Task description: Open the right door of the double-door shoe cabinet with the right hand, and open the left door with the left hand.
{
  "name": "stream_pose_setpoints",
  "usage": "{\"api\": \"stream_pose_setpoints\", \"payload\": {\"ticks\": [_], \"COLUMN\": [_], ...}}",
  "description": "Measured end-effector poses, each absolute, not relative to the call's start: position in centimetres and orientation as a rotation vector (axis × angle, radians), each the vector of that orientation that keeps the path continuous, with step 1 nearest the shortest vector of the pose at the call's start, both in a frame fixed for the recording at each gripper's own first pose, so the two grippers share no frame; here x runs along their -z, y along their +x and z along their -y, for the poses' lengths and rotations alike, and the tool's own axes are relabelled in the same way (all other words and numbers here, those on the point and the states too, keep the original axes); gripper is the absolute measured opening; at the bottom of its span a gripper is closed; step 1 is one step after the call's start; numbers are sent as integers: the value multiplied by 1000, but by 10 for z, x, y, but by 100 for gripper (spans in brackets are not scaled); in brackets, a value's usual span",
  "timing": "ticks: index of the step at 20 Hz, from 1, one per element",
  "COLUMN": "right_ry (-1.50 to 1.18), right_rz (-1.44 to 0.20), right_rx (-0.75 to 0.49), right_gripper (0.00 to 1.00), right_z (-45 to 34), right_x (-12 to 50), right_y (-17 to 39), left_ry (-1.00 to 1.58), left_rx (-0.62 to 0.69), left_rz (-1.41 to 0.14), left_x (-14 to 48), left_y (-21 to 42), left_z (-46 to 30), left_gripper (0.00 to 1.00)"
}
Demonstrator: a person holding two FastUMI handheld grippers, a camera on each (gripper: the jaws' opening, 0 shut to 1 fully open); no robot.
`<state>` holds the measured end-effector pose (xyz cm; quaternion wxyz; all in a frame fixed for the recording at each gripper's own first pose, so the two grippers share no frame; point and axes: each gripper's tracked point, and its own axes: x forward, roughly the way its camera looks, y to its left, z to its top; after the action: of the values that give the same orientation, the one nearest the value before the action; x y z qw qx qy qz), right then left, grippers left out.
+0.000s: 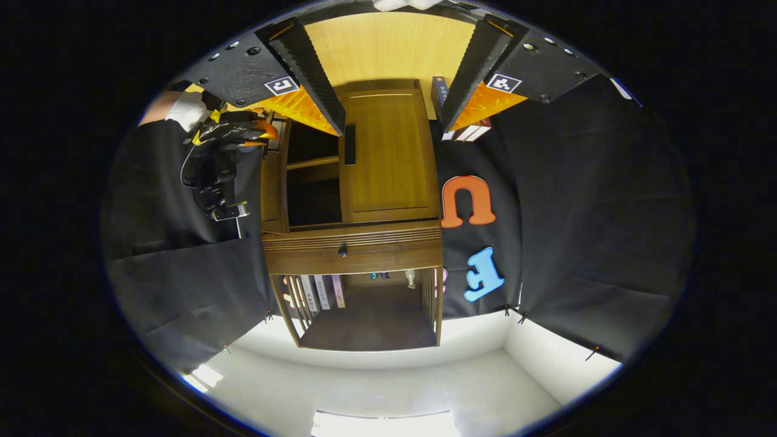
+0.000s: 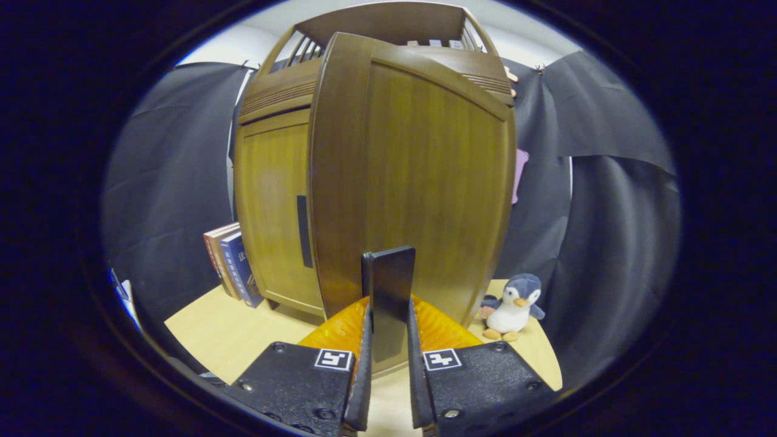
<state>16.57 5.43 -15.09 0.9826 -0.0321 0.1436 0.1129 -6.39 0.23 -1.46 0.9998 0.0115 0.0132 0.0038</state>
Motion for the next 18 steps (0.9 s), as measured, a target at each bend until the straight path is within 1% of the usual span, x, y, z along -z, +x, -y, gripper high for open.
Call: {"api": "stream_pose_setpoints", "payload": {"ticks": [2, 3, 4, 9, 12, 15, 18], "right_ry": [-64, -61, -48, -16, 26, 27, 32], "right_rz": [-288, -287, -285, -299, -308, -318, -330], "right_rx": [-205, -192, -176, -132, -121, -90, -100], "right_gripper": [29, 29, 27, 19, 13, 9, 5], "right_z": [-41, -34, -27, -2, 9, 31, 52], "right_x": [152, 151, 151, 150, 150, 150, 149], "right_y": [158, 155, 151, 140, 136, 132, 129], "left_ry": [21, 21, 21, 16, 14, 5, -1], "left_rx": [12, 21, 29, 83, 114, 124, 117], "left_rz": [-27, -30, -31, -18, -24, -34, -35], "left_x": [16, 18, 19, 19, 26, 32, 31], "left_y": [-67, -68, -69, -75, -78, -82, -81], "left_z": [2, 4, 6, 20, 29, 37, 49], "left_gripper": [96, 100, 96, 96, 96, 96, 96]}}
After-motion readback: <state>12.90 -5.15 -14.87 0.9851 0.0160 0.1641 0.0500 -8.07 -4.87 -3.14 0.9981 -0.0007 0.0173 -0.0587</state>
